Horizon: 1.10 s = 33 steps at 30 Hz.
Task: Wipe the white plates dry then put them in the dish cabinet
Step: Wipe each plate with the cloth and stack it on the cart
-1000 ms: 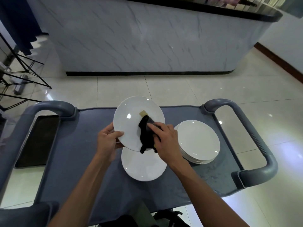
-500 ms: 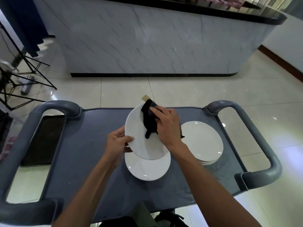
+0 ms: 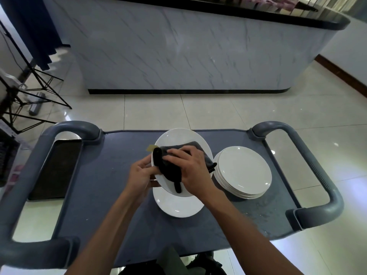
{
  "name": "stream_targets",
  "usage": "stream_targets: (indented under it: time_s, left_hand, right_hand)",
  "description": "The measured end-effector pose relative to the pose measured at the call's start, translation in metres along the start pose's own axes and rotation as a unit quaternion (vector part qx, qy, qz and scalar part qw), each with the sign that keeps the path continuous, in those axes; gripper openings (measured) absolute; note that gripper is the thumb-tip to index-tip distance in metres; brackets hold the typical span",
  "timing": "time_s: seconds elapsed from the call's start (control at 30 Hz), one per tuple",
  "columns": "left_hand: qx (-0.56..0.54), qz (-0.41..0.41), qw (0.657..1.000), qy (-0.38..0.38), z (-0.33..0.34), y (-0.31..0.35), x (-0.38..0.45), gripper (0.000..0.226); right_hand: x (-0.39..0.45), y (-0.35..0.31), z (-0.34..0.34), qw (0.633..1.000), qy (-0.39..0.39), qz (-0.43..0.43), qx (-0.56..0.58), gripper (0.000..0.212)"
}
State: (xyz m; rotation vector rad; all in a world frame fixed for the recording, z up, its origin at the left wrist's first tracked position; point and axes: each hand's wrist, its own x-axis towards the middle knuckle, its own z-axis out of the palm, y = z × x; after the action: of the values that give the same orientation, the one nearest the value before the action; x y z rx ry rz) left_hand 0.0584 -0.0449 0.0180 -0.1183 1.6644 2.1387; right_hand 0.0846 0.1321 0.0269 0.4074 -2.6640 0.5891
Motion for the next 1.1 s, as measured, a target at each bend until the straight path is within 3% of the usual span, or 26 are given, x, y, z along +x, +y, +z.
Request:
stream_targets:
  time_s: [0.23, 0.4, 0.73, 1.1]
  left_hand:
    - [0.035, -0.017, 0.998, -0.047, 0.000, 0.002, -0.002, 0.042]
    - [0.043, -0.018, 0.997, -0.054, 0.005, 0.004, -0.004, 0.051]
    - [-0.012, 0.002, 1.000, -0.004, 0.004, 0.002, -0.004, 0.051]
    - [-0.074, 0.004, 0.996, 0.054, 0.010, 0.000, 0.004, 0.050]
  right_hand:
    - [0.000, 0.000, -0.001, 0.999, 0.022, -0.009, -0.023, 0.039]
    - [0.019, 0.005, -0.004, 0.996, 0.059, 0.056, -0.042, 0.049]
    - [0.030, 0.036, -0.028, 0.977, 0.079, 0.190, -0.062, 0.043]
    - [-0.015, 0.027, -0.019, 0.974, 0.025, 0.215, -0.063, 0.047]
